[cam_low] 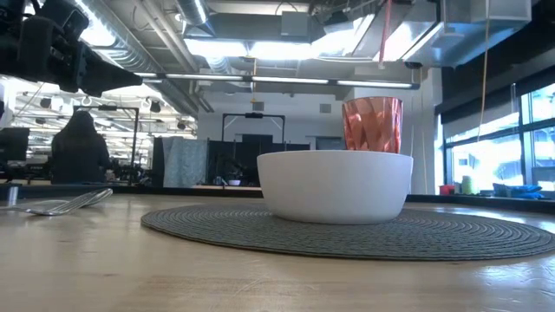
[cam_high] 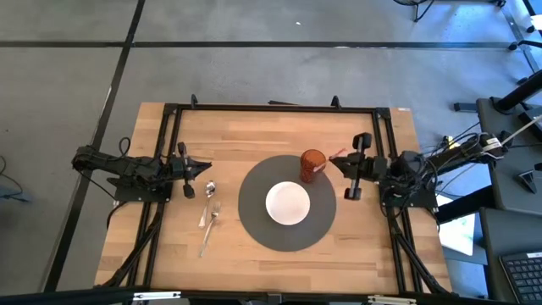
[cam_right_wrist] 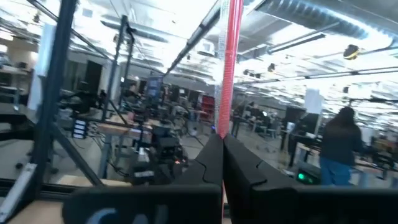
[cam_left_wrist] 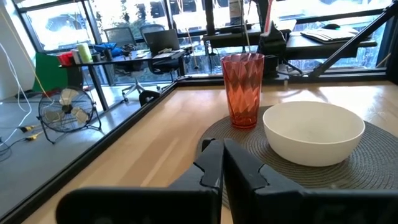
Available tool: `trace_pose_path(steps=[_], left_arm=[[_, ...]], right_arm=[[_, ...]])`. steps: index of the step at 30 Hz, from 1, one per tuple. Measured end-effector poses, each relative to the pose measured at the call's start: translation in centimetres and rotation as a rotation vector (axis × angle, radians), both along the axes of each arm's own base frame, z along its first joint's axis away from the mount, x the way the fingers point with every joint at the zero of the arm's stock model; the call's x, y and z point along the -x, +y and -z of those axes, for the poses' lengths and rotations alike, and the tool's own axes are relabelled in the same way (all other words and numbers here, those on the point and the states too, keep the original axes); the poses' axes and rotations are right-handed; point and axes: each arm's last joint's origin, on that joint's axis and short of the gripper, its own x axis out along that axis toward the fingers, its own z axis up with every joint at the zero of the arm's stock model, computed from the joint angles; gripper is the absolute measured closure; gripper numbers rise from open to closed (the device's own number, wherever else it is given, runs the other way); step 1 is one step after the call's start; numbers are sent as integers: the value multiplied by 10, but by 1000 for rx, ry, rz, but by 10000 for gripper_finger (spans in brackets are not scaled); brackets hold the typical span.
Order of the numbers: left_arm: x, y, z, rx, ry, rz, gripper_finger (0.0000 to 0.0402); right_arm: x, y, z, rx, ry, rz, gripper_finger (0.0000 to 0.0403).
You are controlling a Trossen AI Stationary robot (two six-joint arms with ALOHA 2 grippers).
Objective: Pick & Place Utensil
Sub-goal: Put the orange straw into the orange cup
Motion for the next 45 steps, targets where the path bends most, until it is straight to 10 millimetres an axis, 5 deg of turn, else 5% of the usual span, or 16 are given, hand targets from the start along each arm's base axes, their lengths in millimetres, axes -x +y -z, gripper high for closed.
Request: trace_pose_path(steps=[16, 35, 45], left_arm=[[0, 0, 0, -12, 4, 5, 396], [0, 0, 0, 0, 1, 6, 396], [0, 0, 0, 3, 0, 6, 395]], right_arm=[[-9, -13, 8, -25, 61, 94, 400], [-63, -35, 67, -133, 324, 204, 401], [-69, -36, 85, -180, 414, 280, 401]])
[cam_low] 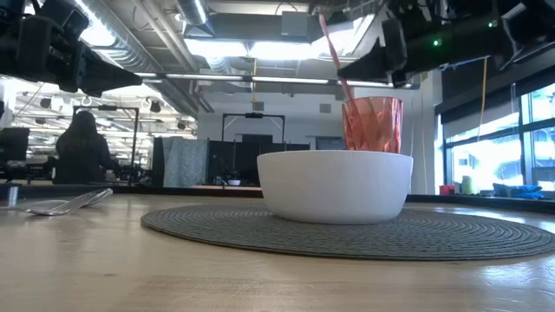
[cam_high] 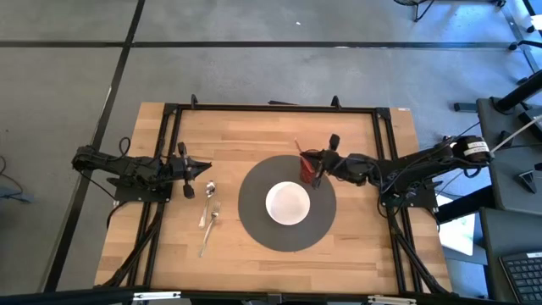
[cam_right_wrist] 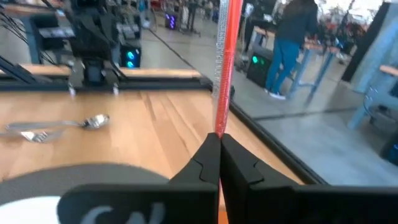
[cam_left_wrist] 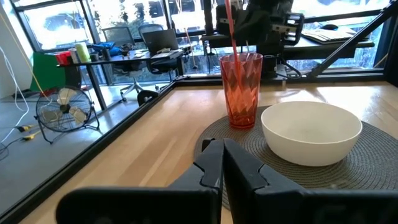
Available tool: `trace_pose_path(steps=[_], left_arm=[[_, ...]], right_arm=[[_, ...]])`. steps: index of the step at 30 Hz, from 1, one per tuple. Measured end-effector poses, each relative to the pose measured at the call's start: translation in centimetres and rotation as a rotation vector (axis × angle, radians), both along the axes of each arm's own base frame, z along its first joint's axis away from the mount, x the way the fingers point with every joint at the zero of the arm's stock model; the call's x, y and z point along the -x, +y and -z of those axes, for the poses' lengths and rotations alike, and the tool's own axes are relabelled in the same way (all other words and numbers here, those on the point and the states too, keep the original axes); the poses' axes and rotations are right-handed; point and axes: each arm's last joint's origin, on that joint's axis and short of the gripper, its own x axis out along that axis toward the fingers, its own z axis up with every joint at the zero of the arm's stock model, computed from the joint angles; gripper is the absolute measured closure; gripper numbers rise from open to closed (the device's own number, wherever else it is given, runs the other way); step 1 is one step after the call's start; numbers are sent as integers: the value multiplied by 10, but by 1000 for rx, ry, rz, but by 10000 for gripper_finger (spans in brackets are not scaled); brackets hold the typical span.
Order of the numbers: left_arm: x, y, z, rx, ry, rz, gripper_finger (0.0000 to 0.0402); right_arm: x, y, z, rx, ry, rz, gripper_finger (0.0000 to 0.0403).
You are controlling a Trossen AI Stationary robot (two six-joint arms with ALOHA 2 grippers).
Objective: Pick & Place Utensil
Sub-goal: Put the orange straw into the orange cup
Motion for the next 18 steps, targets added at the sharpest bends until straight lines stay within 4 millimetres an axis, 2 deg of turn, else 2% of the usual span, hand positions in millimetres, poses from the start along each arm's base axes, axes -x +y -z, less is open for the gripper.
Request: trace_pose_path(steps=[7, 18], left_arm=[[0, 0, 0, 2, -1, 0, 396], [0, 0, 0, 8, -2, 0, 396]], right_arm=[[0, 0, 3, -31, 16, 8, 398], [2, 0, 11, -67, 80, 2, 366]])
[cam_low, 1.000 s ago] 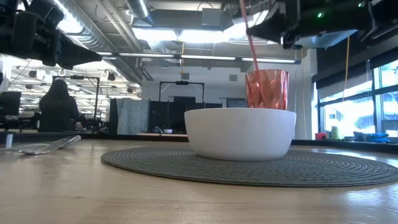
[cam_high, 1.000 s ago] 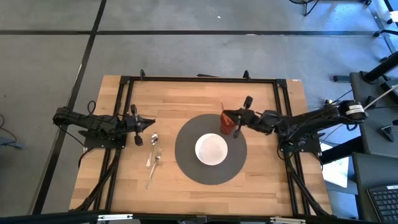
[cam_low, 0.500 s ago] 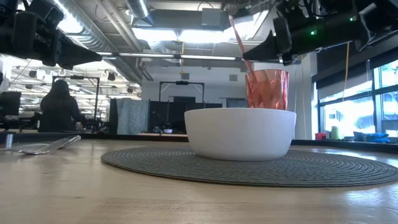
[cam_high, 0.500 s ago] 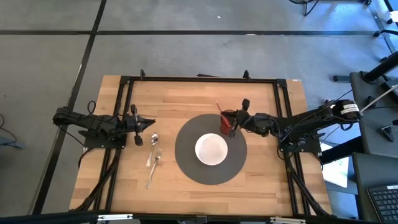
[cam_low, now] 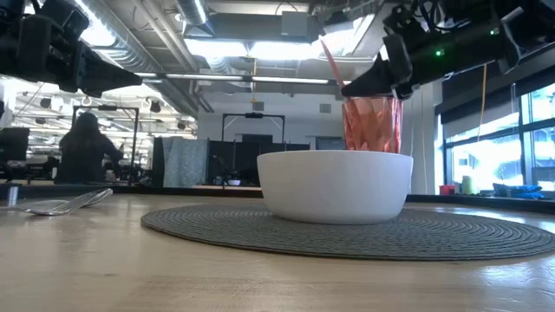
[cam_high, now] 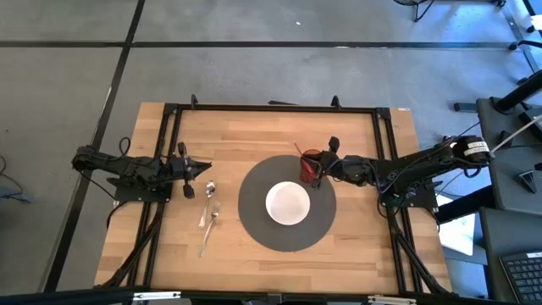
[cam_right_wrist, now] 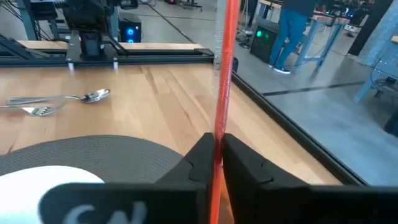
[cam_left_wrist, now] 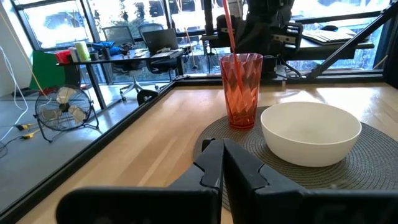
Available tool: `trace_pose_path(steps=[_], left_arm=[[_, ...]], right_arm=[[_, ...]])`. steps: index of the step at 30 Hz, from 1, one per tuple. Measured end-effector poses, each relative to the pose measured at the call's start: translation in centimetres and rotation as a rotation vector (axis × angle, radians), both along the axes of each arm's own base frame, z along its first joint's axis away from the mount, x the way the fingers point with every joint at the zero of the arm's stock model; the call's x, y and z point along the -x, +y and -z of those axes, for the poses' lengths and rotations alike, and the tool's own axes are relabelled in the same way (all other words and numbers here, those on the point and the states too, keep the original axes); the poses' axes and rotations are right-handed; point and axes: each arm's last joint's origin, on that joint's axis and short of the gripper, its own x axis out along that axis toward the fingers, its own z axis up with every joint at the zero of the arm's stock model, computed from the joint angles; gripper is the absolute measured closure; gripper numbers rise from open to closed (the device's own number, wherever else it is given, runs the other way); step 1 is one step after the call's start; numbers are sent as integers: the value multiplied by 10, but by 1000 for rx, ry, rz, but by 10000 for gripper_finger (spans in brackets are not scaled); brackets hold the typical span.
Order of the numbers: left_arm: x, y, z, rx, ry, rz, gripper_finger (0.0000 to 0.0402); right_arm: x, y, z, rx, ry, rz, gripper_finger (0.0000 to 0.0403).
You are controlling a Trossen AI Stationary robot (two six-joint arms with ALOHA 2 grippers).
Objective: Pick & Place Utensil
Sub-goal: Put the orange straw into the orange cup, then put the silver spoon into the white bowl
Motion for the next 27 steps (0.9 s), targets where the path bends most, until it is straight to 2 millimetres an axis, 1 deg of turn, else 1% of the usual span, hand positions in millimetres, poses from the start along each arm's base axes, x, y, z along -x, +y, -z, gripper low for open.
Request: trace_pose_path(steps=[3, 8, 11, 14, 17, 20, 22, 24, 27], left_arm=[[0, 0, 0, 0, 0, 0, 396], [0, 0, 0, 0, 0, 0, 396], [0, 0, 0, 0, 0, 0, 396], [0, 0, 0, 0, 0, 0, 396], [0, 0, 0, -1, 1, 0, 396], [0, 0, 0, 0, 0, 0, 396], [0, 0, 0, -1, 1, 0, 396], [0, 0, 0, -1, 1, 0, 396], [0, 0, 0, 0, 0, 0, 396]], right_arm=[[0, 0, -1, -1, -6, -1, 346], [1, 0, -3, -5, -20, 1, 295], [5, -1, -10, 3, -40, 13, 266], [16, 0, -22, 22, -62, 6, 245], [35, 4, -39, 49, -93, -32, 236], [59, 9, -55, 52, -131, -99, 237], [75, 12, -62, 42, -145, -210, 247], [91, 15, -67, 19, -157, -343, 268], [111, 16, -69, -34, -169, -446, 323]])
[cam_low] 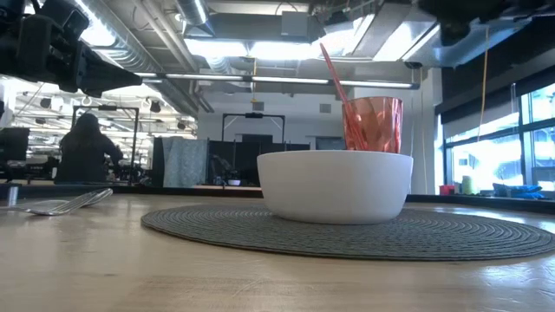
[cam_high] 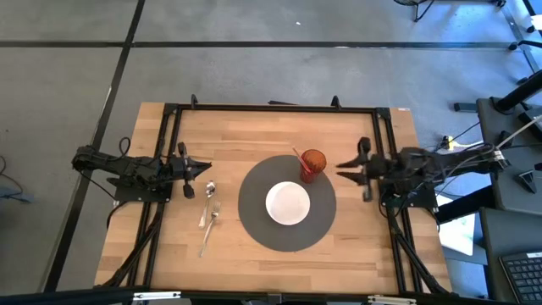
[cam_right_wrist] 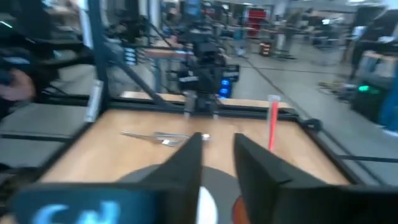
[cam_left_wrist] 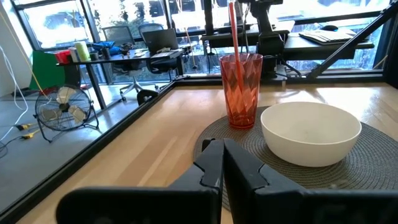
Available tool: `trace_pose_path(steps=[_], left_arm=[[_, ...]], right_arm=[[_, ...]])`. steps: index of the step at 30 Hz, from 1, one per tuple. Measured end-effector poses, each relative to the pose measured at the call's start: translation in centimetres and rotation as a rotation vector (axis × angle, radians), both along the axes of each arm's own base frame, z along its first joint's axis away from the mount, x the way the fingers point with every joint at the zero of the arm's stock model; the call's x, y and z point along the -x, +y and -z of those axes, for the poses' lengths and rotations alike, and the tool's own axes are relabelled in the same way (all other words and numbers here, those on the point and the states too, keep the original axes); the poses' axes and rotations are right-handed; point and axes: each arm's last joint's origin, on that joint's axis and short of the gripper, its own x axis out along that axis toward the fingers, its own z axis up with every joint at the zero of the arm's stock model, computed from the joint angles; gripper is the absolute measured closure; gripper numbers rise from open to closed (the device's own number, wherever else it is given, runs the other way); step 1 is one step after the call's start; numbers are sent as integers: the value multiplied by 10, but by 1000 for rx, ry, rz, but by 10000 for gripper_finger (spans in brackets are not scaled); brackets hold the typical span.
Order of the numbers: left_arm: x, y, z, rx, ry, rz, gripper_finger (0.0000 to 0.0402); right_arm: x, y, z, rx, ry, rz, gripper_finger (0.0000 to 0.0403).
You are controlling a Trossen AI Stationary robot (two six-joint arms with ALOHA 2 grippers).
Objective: Pick & Place Utensil
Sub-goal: Put the silver spoon into the white bowl
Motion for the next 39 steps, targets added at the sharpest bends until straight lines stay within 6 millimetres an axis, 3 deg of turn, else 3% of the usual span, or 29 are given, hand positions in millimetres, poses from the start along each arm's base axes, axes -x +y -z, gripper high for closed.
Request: trace_pose_path(steps=[2, 4, 8, 14, 25, 39], left_arm=[[0, 0, 0, 0, 0, 0, 396], [0, 0, 0, 0, -1, 0, 396], [0, 0, 0, 0, -1, 0, 395], [0, 0, 0, 0, 0, 0, 395], [0, 0, 0, -9, 9, -1, 396], [-1, 0, 1, 37, 3, -10, 396]], right_arm=[[12, 0, -1, -6, -6, -56, 372], [22, 0, -3, -5, -28, -128, 392], [38, -2, -4, -36, -111, -177, 390], [50, -4, 31, -65, -259, -179, 396], [34, -1, 77, -36, -259, -183, 398], [30, -2, 95, -101, -190, -142, 400]])
